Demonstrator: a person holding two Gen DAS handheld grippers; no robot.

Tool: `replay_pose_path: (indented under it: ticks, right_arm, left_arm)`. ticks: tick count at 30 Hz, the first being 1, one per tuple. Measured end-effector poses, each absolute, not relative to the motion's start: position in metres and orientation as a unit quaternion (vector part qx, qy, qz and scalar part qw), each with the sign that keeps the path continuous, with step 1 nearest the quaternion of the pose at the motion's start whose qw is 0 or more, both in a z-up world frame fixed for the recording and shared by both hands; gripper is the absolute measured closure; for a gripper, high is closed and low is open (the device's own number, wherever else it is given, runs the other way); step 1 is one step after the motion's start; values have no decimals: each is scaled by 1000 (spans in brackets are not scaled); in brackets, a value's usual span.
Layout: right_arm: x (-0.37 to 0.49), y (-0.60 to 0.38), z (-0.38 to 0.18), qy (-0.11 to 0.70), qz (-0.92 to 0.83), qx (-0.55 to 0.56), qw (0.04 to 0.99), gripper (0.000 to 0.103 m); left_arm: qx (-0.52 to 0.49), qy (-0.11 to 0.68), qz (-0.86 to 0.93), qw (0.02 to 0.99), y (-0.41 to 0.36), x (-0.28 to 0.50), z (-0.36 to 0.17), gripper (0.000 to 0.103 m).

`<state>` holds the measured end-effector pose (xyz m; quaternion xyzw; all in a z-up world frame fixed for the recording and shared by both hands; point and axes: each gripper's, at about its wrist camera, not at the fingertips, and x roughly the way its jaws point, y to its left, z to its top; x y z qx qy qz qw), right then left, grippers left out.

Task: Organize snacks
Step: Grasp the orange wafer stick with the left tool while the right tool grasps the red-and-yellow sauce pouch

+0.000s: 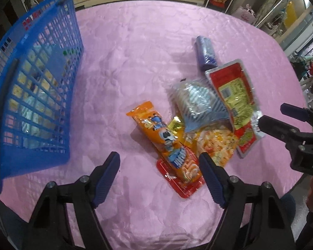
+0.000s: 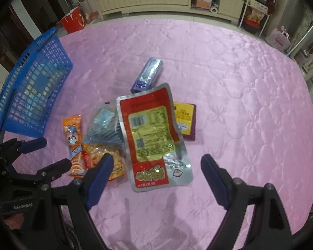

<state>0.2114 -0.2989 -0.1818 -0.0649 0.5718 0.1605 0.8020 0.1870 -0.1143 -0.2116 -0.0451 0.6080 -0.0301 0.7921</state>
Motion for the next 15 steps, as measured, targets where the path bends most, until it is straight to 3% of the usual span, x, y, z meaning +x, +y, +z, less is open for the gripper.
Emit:
replay_pose_path:
  ticks: [5, 10, 12, 15]
  right_arm:
    - [217, -297, -194, 579, 174, -72, 793, 15]
    - [221, -292, -203, 580, 176, -89, 791, 15]
    - [224, -290, -208, 583, 178, -94, 787, 15]
    - [230, -288, -215, 587, 179, -103, 783, 15]
  left_arm:
    - [-59, 619, -41, 782, -114, 191, -226, 44]
    - [-67, 616, -65, 782, -122, 191, -224, 76]
    - [-50, 614, -69, 785, -129, 191, -221, 83]
    - [-42, 609, -75, 788, -133, 191, -220, 84]
